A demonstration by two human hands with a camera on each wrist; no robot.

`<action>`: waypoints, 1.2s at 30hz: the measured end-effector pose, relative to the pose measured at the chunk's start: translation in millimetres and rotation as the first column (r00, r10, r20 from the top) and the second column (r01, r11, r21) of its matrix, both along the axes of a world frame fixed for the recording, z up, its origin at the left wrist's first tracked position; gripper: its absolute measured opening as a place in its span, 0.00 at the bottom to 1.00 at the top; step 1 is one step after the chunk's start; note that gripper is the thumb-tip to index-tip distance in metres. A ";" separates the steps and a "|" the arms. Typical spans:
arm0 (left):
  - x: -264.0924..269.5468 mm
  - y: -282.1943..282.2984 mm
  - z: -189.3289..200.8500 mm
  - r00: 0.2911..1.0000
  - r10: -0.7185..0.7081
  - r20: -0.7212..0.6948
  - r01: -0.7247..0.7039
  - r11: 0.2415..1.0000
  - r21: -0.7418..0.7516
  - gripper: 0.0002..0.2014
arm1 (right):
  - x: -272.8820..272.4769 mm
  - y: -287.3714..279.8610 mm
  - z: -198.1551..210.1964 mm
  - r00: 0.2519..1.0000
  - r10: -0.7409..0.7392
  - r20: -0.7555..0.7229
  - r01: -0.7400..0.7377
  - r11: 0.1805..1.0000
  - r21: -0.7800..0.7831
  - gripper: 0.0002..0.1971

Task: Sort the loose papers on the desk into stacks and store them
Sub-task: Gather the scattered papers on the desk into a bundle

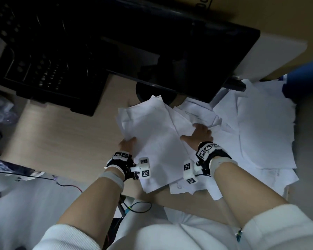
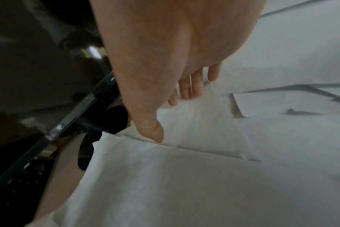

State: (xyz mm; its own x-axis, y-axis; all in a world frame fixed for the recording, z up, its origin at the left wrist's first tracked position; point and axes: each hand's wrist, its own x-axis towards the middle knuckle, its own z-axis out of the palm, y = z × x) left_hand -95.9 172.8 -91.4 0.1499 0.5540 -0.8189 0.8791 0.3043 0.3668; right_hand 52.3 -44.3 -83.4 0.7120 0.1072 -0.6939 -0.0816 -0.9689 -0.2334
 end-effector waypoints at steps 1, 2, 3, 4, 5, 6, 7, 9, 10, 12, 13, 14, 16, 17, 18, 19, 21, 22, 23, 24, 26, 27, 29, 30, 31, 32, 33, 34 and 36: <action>-3.4 4.9 -1.7 1.000 -0.009 -0.011 0.010 1.000 0.026 0.18 | -3.5 3.2 -0.8 0.999 0.017 0.038 -0.016 1.000 -0.011 0.45; -7.0 9.5 -0.9 1.000 -0.004 -0.010 0.004 0.999 0.034 0.20 | -5.6 6.9 -0.2 0.999 0.026 0.041 -0.026 1.000 -0.016 0.47; -10.4 15.2 -1.8 1.000 0.009 0.012 -0.010 0.999 0.037 0.21 | -6.8 10.2 -0.3 0.999 0.032 0.025 -0.032 0.999 -0.015 0.48; -13.9 19.4 -1.0 0.999 0.031 0.035 -0.032 0.999 0.029 0.22 | -7.7 13.0 -1.9 0.999 0.043 -0.003 -0.043 0.999 -0.020 0.47; -16.9 23.1 -2.2 0.996 0.058 0.061 -0.059 0.998 0.018 0.23 | -8.6 16.2 -3.0 0.998 0.055 -0.038 -0.056 0.998 -0.024 0.46; -20.1 25.8 -4.0 0.992 0.092 0.080 -0.093 0.996 0.006 0.25 | -10.6 19.6 -3.6 0.995 0.049 -0.089 -0.051 0.999 -0.014 0.46; -22.7 27.2 -6.6 0.983 0.145 0.109 -0.145 0.989 -0.009 0.26 | -14.4 23.2 -4.3 0.988 0.027 -0.153 -0.025 1.000 0.019 0.46; -27.0 23.8 -12.1 0.959 0.224 0.175 -0.218 0.975 -0.053 0.27 | -27.1 29.9 -6.5 0.963 0.004 -0.268 0.027 0.993 0.114 0.45; -28.9 20.1 -15.2 0.953 0.236 0.192 -0.223 0.971 -0.086 0.29 | -34.6 33.0 -7.8 0.953 0.010 -0.302 0.034 0.989 0.141 0.45; -35.1 11.9 -30.5 0.957 0.218 0.193 -0.195 0.972 -0.131 0.41 | -46.9 37.1 -8.9 0.945 -0.001 -0.326 0.061 0.983 0.172 0.44; -40.4 9.6 -41.3 0.961 0.203 0.187 -0.178 0.974 -0.142 0.47 | -51.2 37.5 -9.7 0.945 -0.016 -0.326 0.082 0.978 0.190 0.43; -43.3 6.5 -46.3 0.964 0.191 0.185 -0.166 0.976 -0.141 0.50 | -53.9 37.2 -10.1 0.947 -0.021 -0.322 0.091 0.974 0.206 0.42; -44.7 3.3 -45.2 0.968 0.173 0.182 -0.145 0.977 -0.157 0.46 | -55.3 34.3 -11.5 0.951 -0.012 -0.309 0.093 0.964 0.250 0.38; -41.2 0.6 -30.0 0.968 0.160 0.195 -0.128 0.978 -0.166 0.42 | -54.9 32.2 -11.5 0.953 -0.014 -0.302 0.101 0.956 0.274 0.36; -39.3 -0.7 -21.4 0.969 0.146 0.199 -0.115 0.980 -0.162 0.38 | -54.0 30.4 -9.2 0.956 -0.024 -0.294 0.117 0.946 0.302 0.33; -37.1 -1.1 -13.3 0.972 0.133 0.195 -0.104 0.983 -0.153 0.33 | -52.3 28.1 -8.1 0.958 -0.039 -0.283 0.135 0.934 0.330 0.29; -33.8 -0.5 -5.9 0.973 0.126 0.196 -0.102 0.987 -0.126 0.21 | -49.2 23.8 -0.4 0.961 -0.072 -0.268 0.170 0.916 0.364 0.23; -32.7 -0.2 -4.7 0.972 0.129 0.196 -0.107 0.987 -0.119 0.16 | -47.2 21.8 3.3 0.961 -0.083 -0.264 0.180 0.912 0.369 0.21; -31.6 -1.5 -0.5 0.972 0.132 0.193 -0.109 0.986 -0.126 0.14 | -45.8 19.4 5.6 0.961 -0.085 -0.262 0.180 0.914 0.364 0.21; -30.7 -4.5 4.5 0.973 0.135 0.189 -0.109 0.984 -0.142 0.13 | -44.2 17.9 9.9 0.964 -0.080 -0.254 0.169 0.921 0.351 0.21; -34.1 -14.2 14.3 0.973 0.139 0.182 -0.104 0.976 -0.190 0.12 | -41.8 15.2 14.5 0.974 -0.051 -0.219 0.123 0.936 0.329 0.22; -38.1 -20.8 17.0 0.975 0.138 0.173 -0.098 0.970 -0.222 0.12 | -41.5 13.5 15.2 0.979 -0.023 -0.202 0.087 0.945 0.315 0.23; -53.2 -36.5 11.1 0.982 0.138 0.132 -0.102 0.962 -0.252 0.19 | -42.8 10.6 15.5 0.985 0.052 -0.167 -0.005 0.962 0.272 0.21; -62.2 -46.2 10.2 0.987 0.126 0.098 -0.099 0.964 -0.248 0.21 | -44.8 9.6 17.0 0.984 0.083 -0.157 -0.041 0.966 0.254 0.20; -71.4 -54.5 7.3 0.991 0.120 0.065 -0.101 0.965 -0.241 0.21 | -47.5 8.6 16.7 0.983 0.109 -0.148 -0.069 0.965 0.253 0.19; -80.8 -63.5 9.1 0.992 0.120 0.033 -0.109 0.965 -0.238 0.20 | -50.8 7.9 16.2 0.981 0.136 -0.141 -0.098 0.963 0.250 0.18; -89.1 -71.9 8.9 0.991 0.132 0.011 -0.127 0.966 -0.226 0.19 | -54.9 6.7 15.9 0.977 0.167 -0.134 -0.130 0.960 0.248 0.18; -96.6 -80.4 10.8 0.989 0.145 -0.009 -0.143 0.965 -0.219 0.17 | -59.3 5.3 15.8 0.970 0.205 -0.129 -0.170 0.955 0.242 0.17; -110.3 -97.6 12.4 0.987 0.158 -0.022 -0.159 0.954 -0.254 0.13 | -68.9 -0.5 13.7 0.948 0.292 -0.127 -0.258 0.938 0.230 0.17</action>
State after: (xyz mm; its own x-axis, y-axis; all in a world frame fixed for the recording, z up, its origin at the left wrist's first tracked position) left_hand -206.1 75.2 -79.1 0.0761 0.3444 -0.9357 0.8124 0.5227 0.2584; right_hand -16.6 -44.8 -69.7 0.5176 0.4369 -0.7357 0.1294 -0.8899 -0.4374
